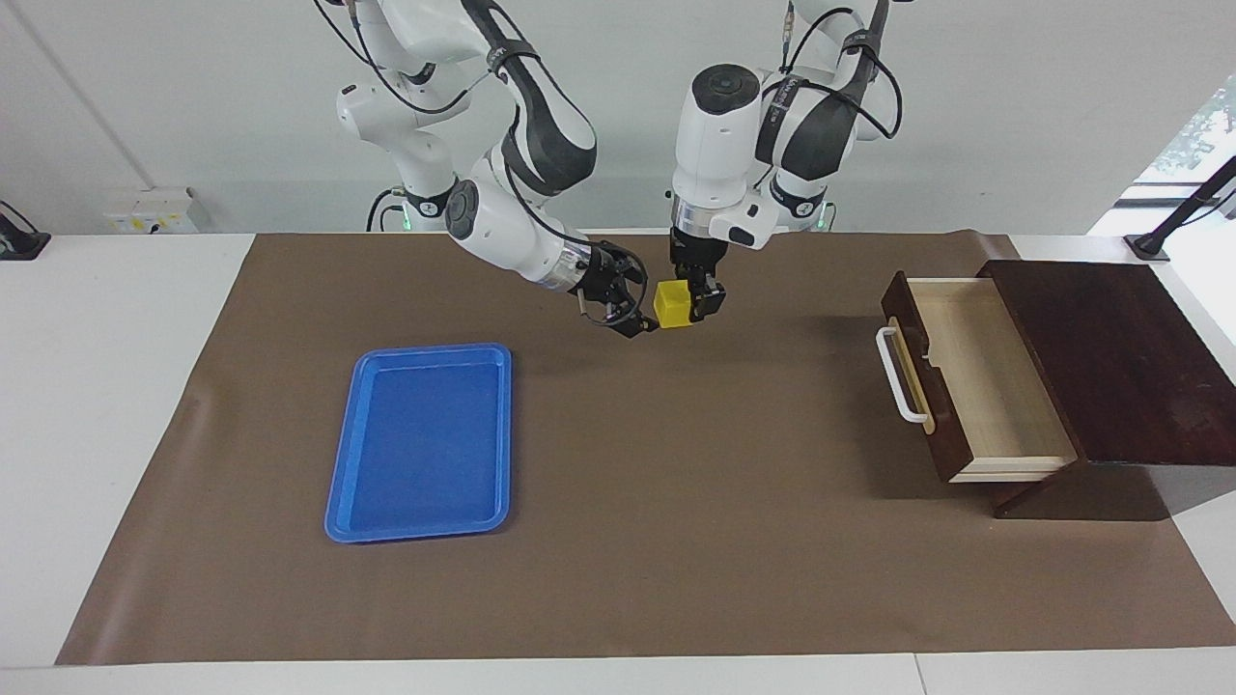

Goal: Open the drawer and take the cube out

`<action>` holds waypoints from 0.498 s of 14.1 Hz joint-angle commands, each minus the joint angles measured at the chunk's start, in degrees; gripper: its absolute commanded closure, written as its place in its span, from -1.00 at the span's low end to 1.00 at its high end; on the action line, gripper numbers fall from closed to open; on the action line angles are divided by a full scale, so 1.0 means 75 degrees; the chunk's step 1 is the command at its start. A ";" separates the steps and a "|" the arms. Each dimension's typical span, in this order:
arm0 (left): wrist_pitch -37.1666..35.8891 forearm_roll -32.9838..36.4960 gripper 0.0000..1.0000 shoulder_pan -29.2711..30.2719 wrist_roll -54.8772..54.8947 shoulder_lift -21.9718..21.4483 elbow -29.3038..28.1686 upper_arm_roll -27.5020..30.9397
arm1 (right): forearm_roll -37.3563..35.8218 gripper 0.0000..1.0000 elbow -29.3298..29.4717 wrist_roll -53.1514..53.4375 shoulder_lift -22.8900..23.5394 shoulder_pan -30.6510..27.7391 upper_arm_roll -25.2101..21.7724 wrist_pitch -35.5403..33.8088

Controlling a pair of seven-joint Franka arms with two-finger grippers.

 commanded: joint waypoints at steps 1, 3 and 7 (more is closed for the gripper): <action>0.0123 -0.0129 1.00 -0.0253 -0.0075 -0.0142 -0.0352 0.0142 | 0.0275 -1.00 0.0164 -0.0212 0.0046 0.0088 -0.0011 0.0100; 0.0135 -0.0129 1.00 -0.0254 -0.0063 -0.0166 -0.0365 0.0142 | 0.0264 -1.00 0.0165 -0.0247 0.0058 0.0217 -0.0011 0.0205; 0.0112 -0.0129 1.00 -0.0312 -0.0063 -0.0165 -0.0388 0.0142 | 0.0252 -1.00 0.0176 -0.0726 0.0081 0.0149 -0.0011 0.0311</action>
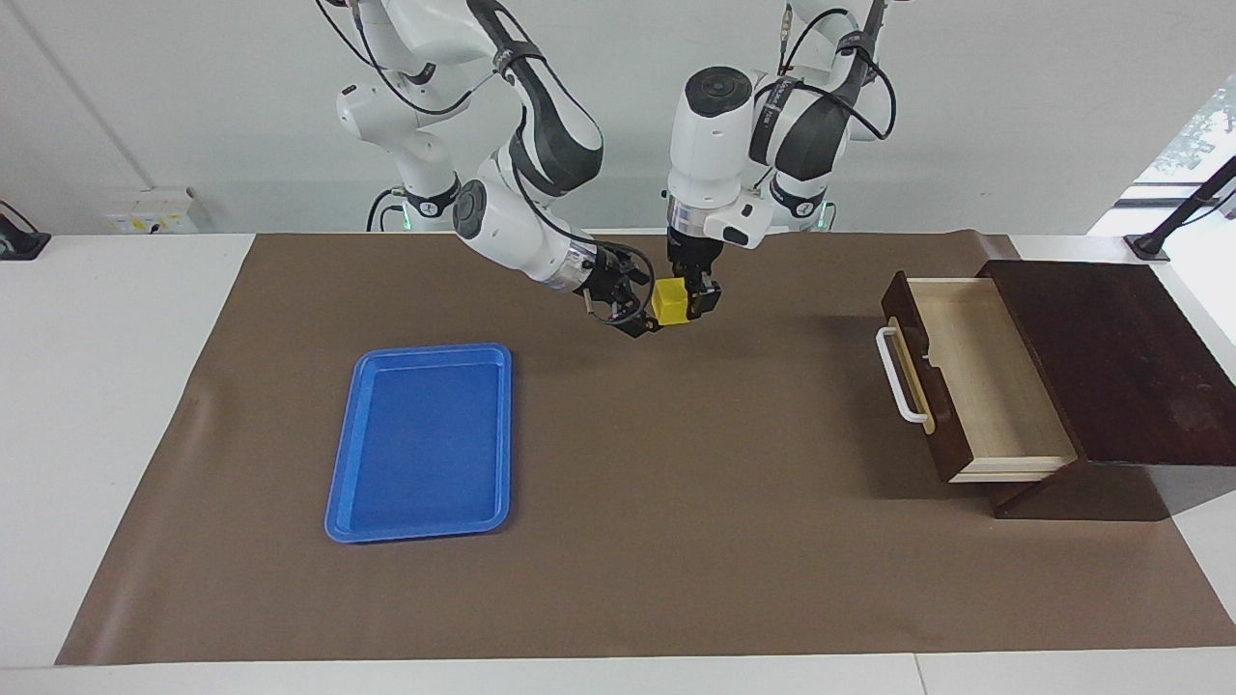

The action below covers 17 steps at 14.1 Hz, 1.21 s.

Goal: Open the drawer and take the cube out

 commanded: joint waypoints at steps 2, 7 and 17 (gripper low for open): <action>0.0132 -0.0133 1.00 -0.0254 -0.0044 -0.0103 -0.0244 0.0078 | 0.0274 -1.00 0.0332 -0.0342 0.0092 0.0048 0.0016 0.0230; 0.0132 -0.0133 1.00 -0.0242 -0.0044 -0.0103 -0.0291 0.0078 | 0.0286 -1.00 0.0613 -0.0319 0.0209 -0.0327 0.0005 0.0161; 0.0144 -0.0133 1.00 -0.0242 -0.0044 -0.0115 -0.0291 0.0078 | 0.0286 -1.00 0.0462 -0.0342 0.0163 -0.0022 0.0005 0.0219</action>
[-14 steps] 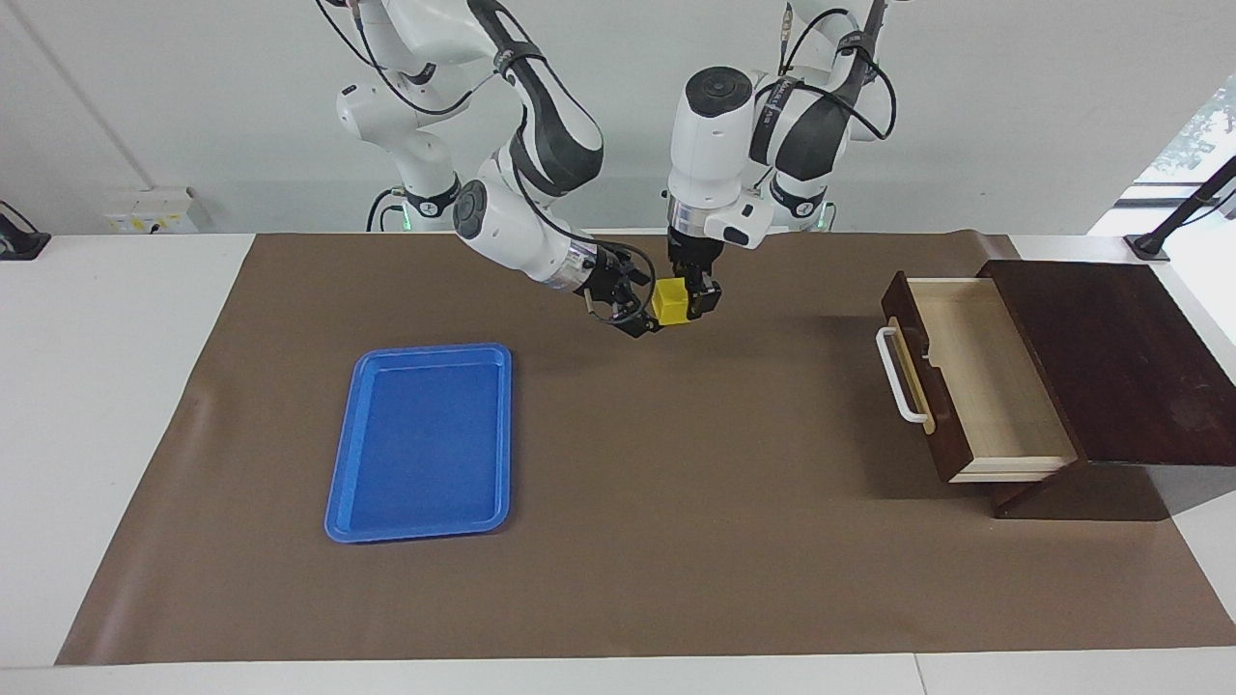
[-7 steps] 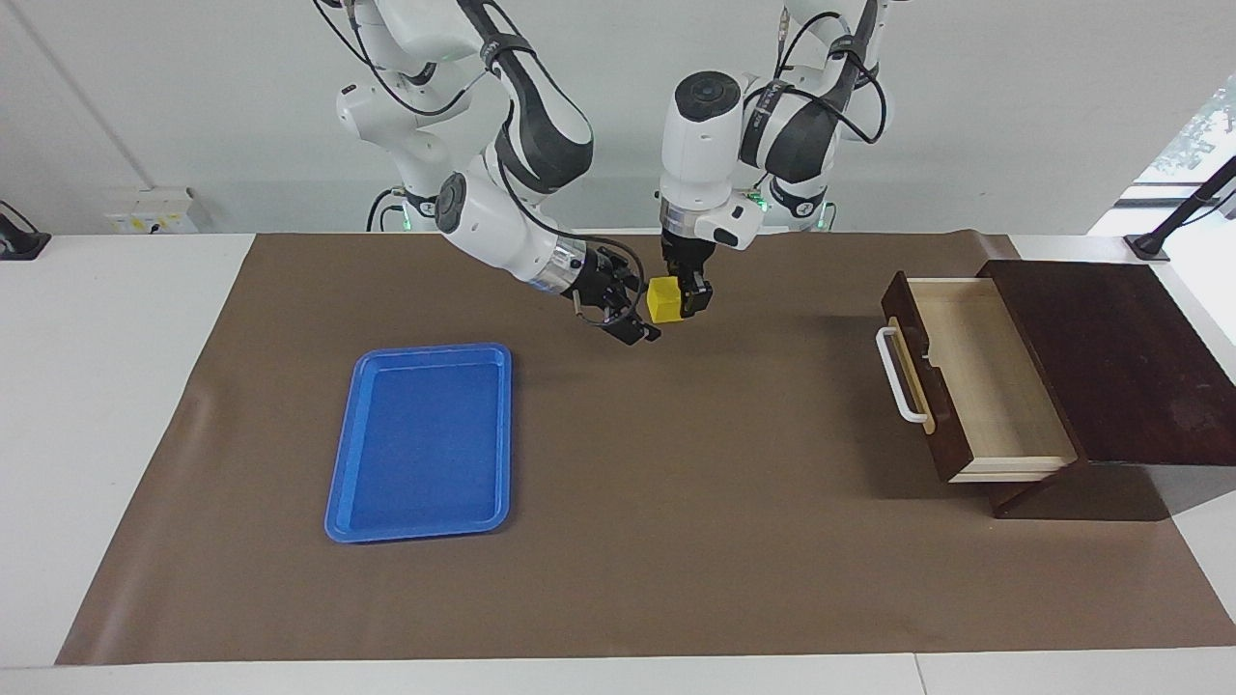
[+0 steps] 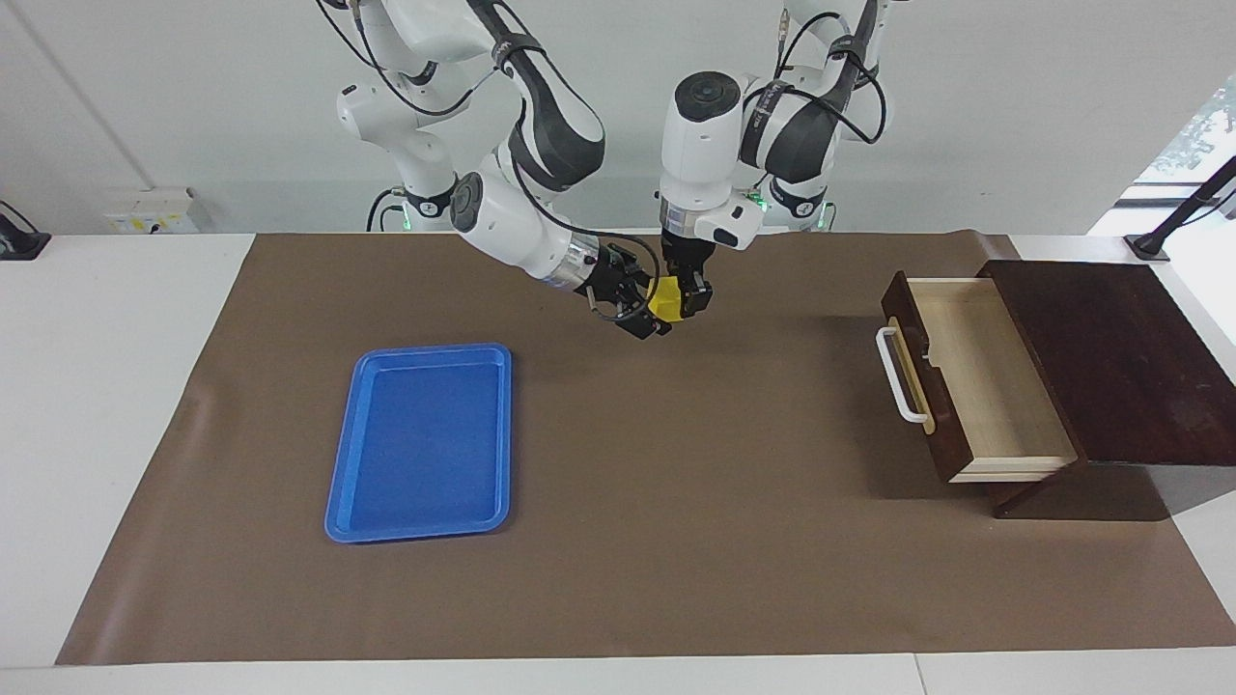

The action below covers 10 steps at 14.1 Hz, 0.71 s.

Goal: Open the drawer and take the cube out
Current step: 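Grasp the yellow cube with the right gripper from the left gripper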

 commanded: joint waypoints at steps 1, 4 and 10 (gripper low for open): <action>0.0104 -0.0125 1.00 -0.0120 -0.0040 -0.0118 -0.0150 0.0108 | 0.0201 -1.00 0.0032 -0.0213 0.0064 -0.0072 0.0015 0.0056; 0.0104 -0.0125 1.00 -0.0108 -0.0040 -0.0118 -0.0150 0.0108 | 0.0212 -1.00 0.0020 -0.0201 0.0064 -0.0084 0.0015 0.0080; 0.0104 -0.0125 1.00 -0.0108 -0.0040 -0.0118 -0.0150 0.0108 | 0.0212 0.99 0.0020 -0.0177 0.0052 -0.0095 0.0027 0.0045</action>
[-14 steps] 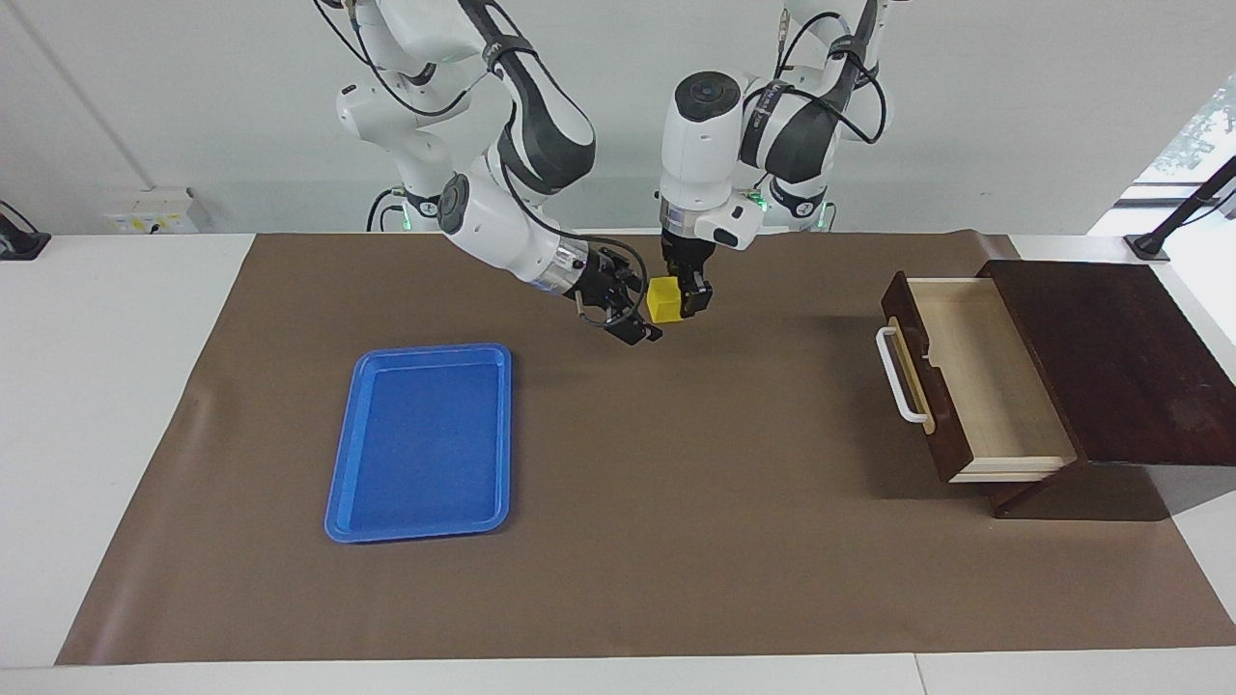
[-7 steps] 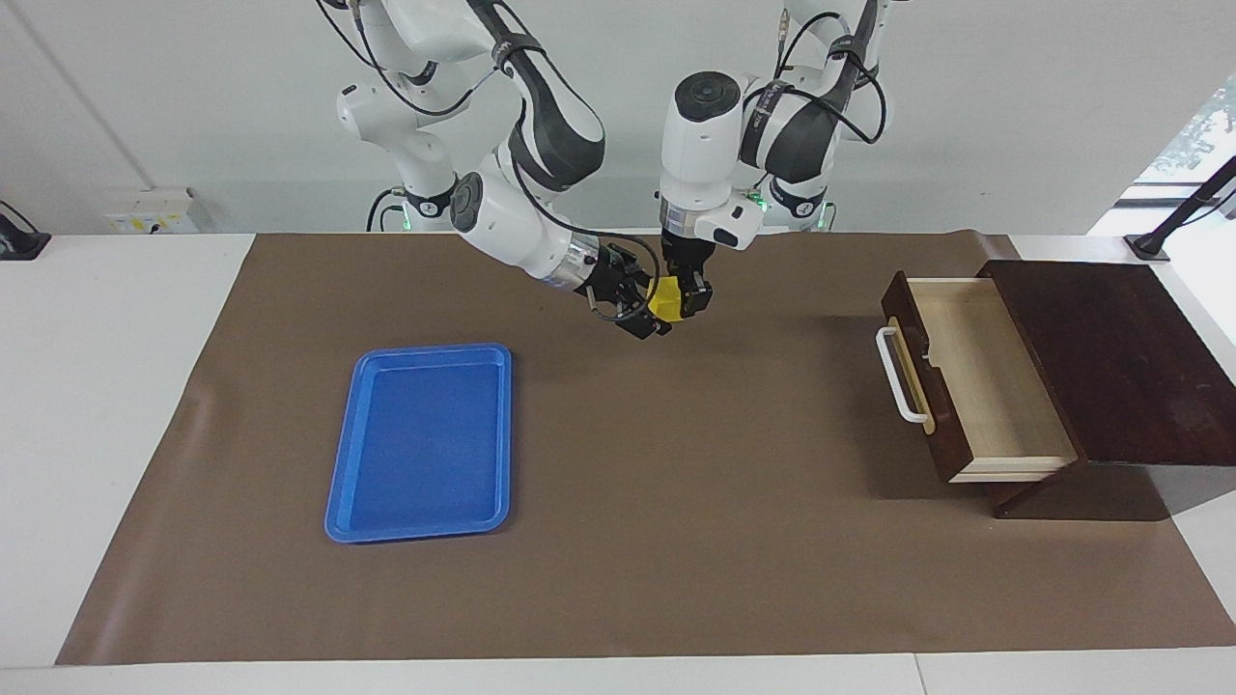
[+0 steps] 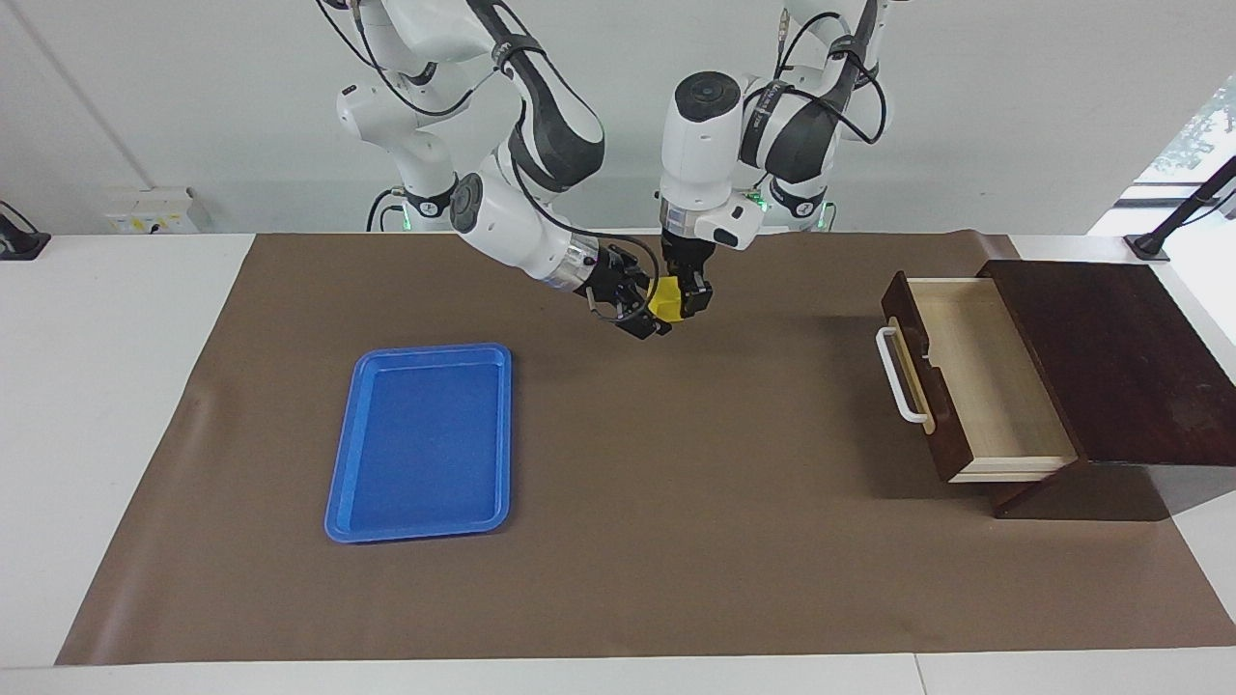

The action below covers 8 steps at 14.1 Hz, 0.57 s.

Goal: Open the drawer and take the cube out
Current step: 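Grasp the yellow cube with the right gripper from the left gripper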

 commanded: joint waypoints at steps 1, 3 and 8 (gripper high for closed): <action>0.0104 -0.0125 1.00 -0.0108 -0.0040 -0.0118 -0.0150 0.0106 | 0.0200 1.00 0.0032 -0.0177 0.0045 -0.0099 0.0053 0.0034; 0.0104 -0.0125 1.00 -0.0108 -0.0040 -0.0118 -0.0150 0.0106 | 0.0200 1.00 0.0032 -0.0236 0.0056 -0.0041 0.0053 0.0092; 0.0104 -0.0125 1.00 -0.0073 -0.0040 -0.0118 -0.0150 0.0106 | 0.0200 1.00 0.0126 -0.0213 0.0091 -0.0087 0.0053 0.0034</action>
